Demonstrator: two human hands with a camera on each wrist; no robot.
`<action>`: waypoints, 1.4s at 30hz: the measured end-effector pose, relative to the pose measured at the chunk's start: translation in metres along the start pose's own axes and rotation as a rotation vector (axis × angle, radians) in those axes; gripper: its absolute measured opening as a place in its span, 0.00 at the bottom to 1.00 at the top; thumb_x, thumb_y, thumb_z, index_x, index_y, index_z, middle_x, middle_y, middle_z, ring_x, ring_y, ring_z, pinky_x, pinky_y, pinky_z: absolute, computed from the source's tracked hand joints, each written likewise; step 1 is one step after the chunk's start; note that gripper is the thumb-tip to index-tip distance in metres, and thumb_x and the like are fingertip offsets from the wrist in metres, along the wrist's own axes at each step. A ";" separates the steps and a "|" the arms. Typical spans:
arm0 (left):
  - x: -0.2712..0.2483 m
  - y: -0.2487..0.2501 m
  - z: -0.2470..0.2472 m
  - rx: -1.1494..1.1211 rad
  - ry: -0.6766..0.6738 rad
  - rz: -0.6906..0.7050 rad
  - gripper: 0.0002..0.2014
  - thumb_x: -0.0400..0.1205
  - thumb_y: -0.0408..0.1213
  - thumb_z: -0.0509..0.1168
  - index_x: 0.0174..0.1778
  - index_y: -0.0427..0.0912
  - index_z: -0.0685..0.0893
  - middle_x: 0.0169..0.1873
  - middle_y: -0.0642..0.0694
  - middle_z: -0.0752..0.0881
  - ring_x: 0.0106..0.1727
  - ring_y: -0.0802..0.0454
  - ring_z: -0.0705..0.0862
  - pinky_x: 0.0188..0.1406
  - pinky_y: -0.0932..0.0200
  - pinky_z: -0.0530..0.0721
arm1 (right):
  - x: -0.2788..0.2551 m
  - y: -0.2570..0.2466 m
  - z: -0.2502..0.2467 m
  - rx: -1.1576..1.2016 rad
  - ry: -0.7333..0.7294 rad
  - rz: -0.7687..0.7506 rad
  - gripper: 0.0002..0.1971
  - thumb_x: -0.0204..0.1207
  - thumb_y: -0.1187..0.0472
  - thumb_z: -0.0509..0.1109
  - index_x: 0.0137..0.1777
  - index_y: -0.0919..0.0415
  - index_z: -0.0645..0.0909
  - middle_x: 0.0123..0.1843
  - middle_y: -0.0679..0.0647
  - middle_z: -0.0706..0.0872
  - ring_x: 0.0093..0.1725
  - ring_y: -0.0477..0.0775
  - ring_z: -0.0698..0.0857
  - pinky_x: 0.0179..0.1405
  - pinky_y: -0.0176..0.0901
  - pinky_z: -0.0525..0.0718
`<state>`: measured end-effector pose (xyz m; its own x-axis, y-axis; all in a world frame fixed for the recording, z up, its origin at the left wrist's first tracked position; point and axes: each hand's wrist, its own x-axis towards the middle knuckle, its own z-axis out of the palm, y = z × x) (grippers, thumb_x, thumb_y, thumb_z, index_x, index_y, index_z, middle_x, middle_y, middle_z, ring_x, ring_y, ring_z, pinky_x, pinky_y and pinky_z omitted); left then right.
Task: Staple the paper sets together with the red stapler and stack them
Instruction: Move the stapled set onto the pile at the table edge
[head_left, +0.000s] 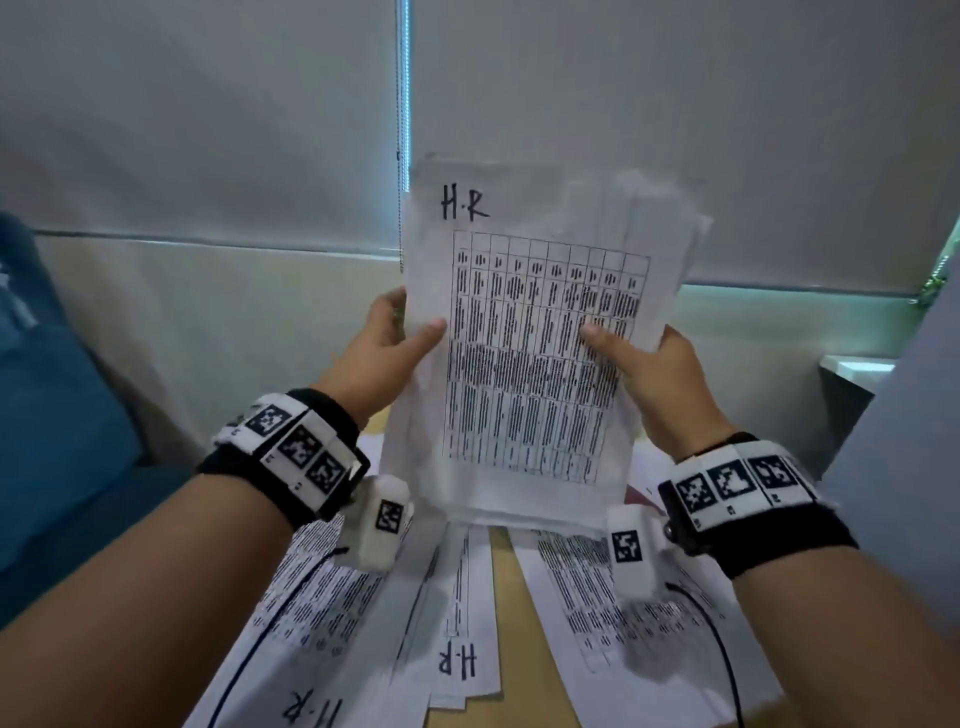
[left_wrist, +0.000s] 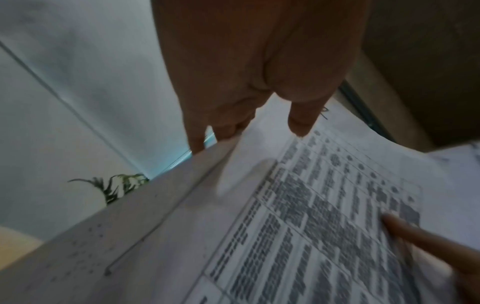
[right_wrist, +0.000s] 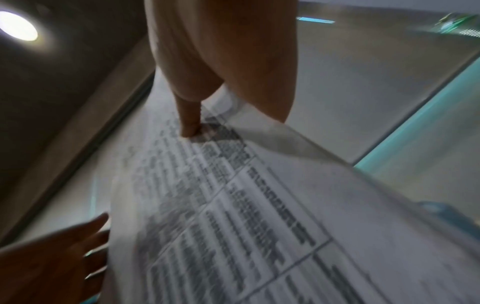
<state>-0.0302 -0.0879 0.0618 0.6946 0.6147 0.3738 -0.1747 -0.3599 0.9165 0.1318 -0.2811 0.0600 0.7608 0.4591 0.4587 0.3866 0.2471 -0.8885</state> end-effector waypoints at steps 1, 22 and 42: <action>-0.002 0.000 0.003 -0.025 0.005 0.039 0.23 0.84 0.41 0.61 0.74 0.44 0.63 0.64 0.46 0.82 0.53 0.61 0.83 0.50 0.69 0.83 | -0.001 -0.001 0.005 0.011 0.029 -0.022 0.19 0.70 0.51 0.77 0.59 0.54 0.82 0.52 0.48 0.89 0.52 0.46 0.88 0.49 0.37 0.84; 0.002 -0.030 0.016 0.334 0.209 0.090 0.05 0.84 0.31 0.57 0.50 0.41 0.66 0.43 0.46 0.79 0.46 0.47 0.79 0.39 0.56 0.77 | -0.010 0.039 0.025 -0.285 0.332 -0.257 0.31 0.74 0.62 0.75 0.74 0.61 0.64 0.67 0.60 0.76 0.65 0.57 0.77 0.63 0.42 0.79; -0.022 -0.075 -0.036 0.201 0.480 -0.103 0.57 0.69 0.41 0.78 0.83 0.48 0.41 0.83 0.45 0.49 0.82 0.47 0.52 0.81 0.44 0.52 | -0.047 0.057 0.002 -0.086 0.211 0.019 0.14 0.81 0.61 0.67 0.65 0.62 0.78 0.60 0.55 0.87 0.59 0.54 0.86 0.60 0.52 0.84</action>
<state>-0.0573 -0.0494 -0.0096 0.2956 0.8891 0.3495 0.0472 -0.3790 0.9242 0.1168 -0.2866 -0.0122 0.8567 0.2724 0.4380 0.4077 0.1625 -0.8985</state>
